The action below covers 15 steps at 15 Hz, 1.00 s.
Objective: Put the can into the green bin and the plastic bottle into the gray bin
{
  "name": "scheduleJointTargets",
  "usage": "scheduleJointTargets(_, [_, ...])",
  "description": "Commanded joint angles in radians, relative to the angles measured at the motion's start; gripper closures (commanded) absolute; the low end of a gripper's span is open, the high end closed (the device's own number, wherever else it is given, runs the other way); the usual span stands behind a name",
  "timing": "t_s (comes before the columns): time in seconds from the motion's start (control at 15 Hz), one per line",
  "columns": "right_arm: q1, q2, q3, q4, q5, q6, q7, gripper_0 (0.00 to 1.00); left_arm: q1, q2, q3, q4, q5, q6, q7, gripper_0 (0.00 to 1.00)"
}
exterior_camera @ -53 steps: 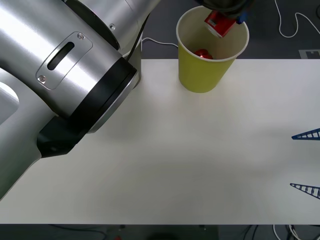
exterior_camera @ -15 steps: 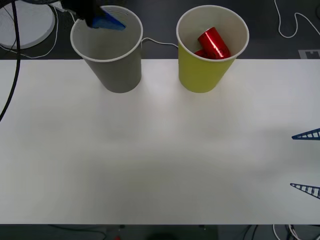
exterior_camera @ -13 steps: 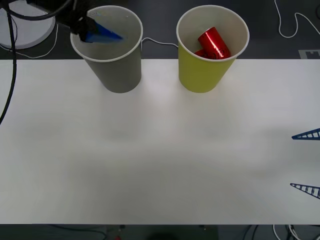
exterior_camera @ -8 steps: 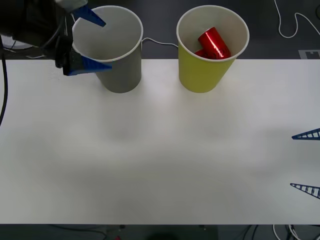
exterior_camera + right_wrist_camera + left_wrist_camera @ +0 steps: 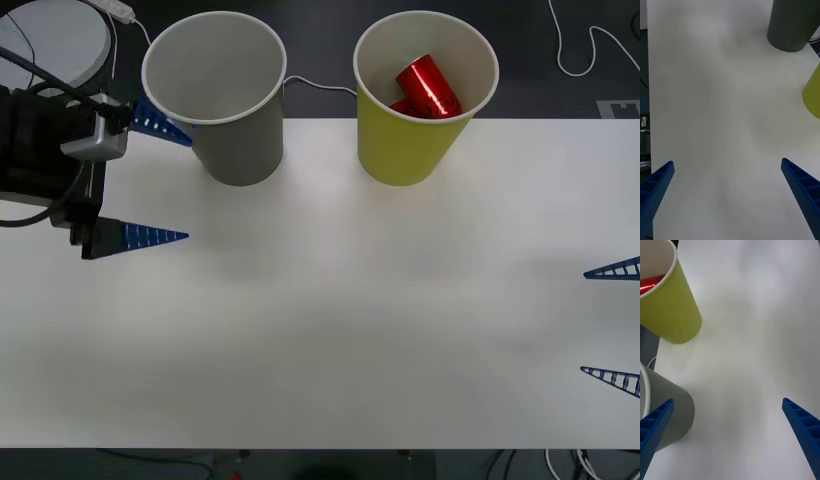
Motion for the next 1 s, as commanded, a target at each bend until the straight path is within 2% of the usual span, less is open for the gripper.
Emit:
scheduleJointTargets(0.07, [0.000,0.000,0.000,0.000,0.000,0.000,0.000,0.00,0.112,-0.002,0.019,-0.049,0.013,0.000,-0.093,0.00])
scheduleJointTargets(0.27, [0.000,0.000,0.000,0.000,0.000,0.000,0.000,0.00,0.206,0.000,0.031,-0.078,0.045,0.000,-0.158,0.00])
scheduleJointTargets(0.53, [0.000,0.000,0.000,0.000,0.000,0.000,0.000,0.00,0.302,0.000,0.057,-0.120,0.088,0.002,-0.174,0.00])
scheduleJointTargets(0.8, [0.000,0.000,0.000,0.000,0.000,0.000,0.000,0.00,0.361,0.000,0.068,-0.143,0.062,0.068,-0.167,0.00])
scheduleJointTargets(1.0, [0.000,0.000,0.000,0.000,0.000,0.000,0.000,0.00,0.367,0.000,0.075,-0.141,0.036,0.075,-0.153,0.00])
